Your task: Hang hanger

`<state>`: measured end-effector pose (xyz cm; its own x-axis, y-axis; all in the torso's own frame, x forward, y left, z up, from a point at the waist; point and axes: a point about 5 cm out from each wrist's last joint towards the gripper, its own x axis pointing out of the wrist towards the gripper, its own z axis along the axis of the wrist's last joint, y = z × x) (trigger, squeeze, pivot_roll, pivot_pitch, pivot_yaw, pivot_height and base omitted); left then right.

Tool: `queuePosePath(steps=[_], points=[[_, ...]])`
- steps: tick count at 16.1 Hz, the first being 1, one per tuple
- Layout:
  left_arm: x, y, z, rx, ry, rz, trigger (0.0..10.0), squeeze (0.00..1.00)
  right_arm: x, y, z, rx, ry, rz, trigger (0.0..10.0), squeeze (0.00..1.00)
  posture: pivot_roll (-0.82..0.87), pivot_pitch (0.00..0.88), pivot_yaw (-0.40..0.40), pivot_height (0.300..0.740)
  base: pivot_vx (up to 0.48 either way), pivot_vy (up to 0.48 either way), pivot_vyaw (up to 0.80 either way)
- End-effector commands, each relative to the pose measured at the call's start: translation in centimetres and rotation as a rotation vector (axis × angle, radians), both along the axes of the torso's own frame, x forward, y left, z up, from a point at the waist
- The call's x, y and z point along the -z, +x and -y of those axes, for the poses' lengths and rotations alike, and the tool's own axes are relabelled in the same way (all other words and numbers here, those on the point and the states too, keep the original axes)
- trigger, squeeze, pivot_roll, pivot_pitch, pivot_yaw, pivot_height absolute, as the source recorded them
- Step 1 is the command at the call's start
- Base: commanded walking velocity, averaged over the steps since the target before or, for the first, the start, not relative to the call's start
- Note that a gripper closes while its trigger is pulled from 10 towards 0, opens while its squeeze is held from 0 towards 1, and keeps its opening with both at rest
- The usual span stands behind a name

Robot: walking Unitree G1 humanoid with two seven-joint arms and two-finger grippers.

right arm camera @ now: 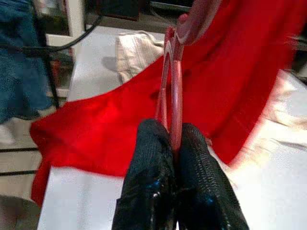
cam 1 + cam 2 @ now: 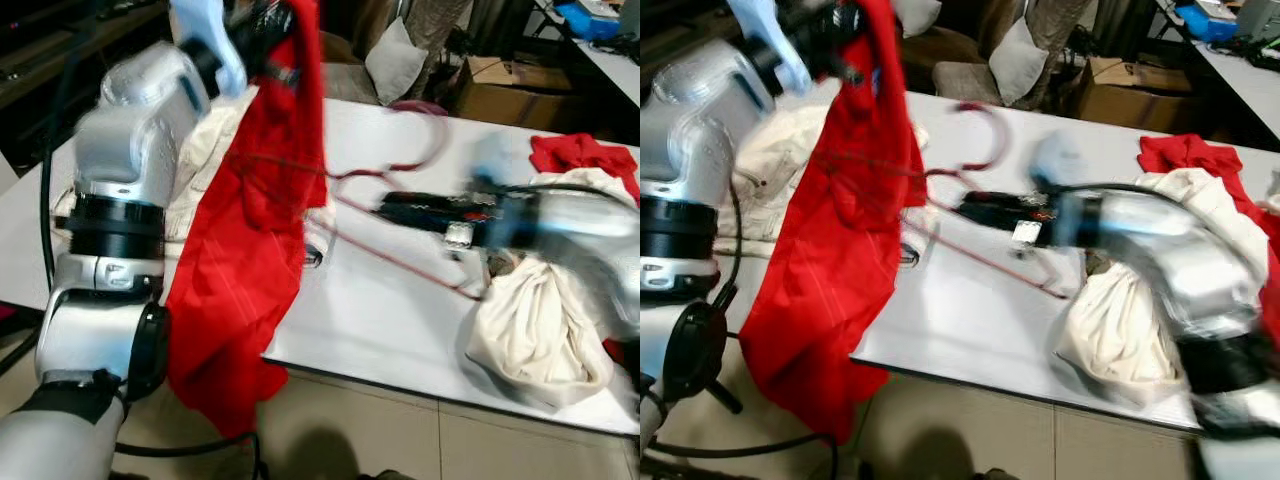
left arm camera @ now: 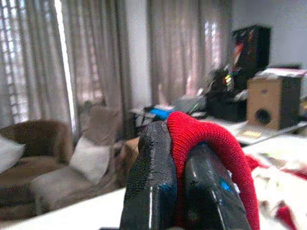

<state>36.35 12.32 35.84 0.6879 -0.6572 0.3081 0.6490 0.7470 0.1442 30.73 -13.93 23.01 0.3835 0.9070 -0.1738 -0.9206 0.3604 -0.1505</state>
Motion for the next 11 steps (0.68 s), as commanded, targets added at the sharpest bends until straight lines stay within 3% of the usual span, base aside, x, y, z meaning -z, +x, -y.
queuePosePath(steps=[1, 4, 6, 8, 9, 10, 11], points=[[-1.8, -0.8, 0.4, 0.032, -0.019, 0.050, 10.0, 0.00, -0.2, 0.4, 0.0, 0.018, -0.018, 0.022, 10.0, 0.00, 0.04, 0.000, -0.062, 0.740, 0.000, 0.000, 0.00], [-5.2, -2.5, 0.8, 0.100, -0.083, 0.120, 10.0, 0.00, 0.3, 3.1, -2.4, 0.033, 0.005, 0.013, 10.0, 0.00, 0.07, 0.000, -0.083, 0.740, 0.000, 0.000, 0.00], [-6.7, -3.5, 0.7, 0.117, -0.103, 0.148, 10.0, 0.00, -0.5, 5.9, -2.9, 0.119, -0.043, 0.082, 10.0, 0.00, 0.07, 0.000, -0.087, 0.740, 0.000, 0.000, 0.00], [-8.1, -4.2, 0.4, 0.132, -0.150, 0.183, 10.0, 0.00, -4.9, 8.5, -2.6, 0.240, -0.046, 0.254, 10.0, 0.00, 0.07, 0.000, -0.089, 0.740, 0.000, 0.000, 0.00], [-8.6, -4.4, 0.3, 0.133, -0.163, 0.205, 10.0, 0.00, -7.6, 9.1, -2.3, 0.313, -0.001, 0.348, 10.0, 0.00, 0.08, 0.000, -0.095, 0.740, 0.000, 0.000, 0.00], [-9.6, -4.9, -0.1, 0.136, -0.204, 0.245, 10.0, 0.00, -14.4, 9.5, -1.1, 0.466, 0.213, 0.494, 10.0, 0.00, 0.08, 0.000, -0.102, 0.740, 0.000, 0.000, 0.00], [-10.4, -5.3, -0.6, 0.124, -0.231, 0.278, 10.0, 0.00, -18.3, 9.0, -0.2, 0.528, 0.372, 0.548, 10.0, 0.00, 0.08, 0.000, -0.102, 0.740, 0.000, 0.000, 0.00]])
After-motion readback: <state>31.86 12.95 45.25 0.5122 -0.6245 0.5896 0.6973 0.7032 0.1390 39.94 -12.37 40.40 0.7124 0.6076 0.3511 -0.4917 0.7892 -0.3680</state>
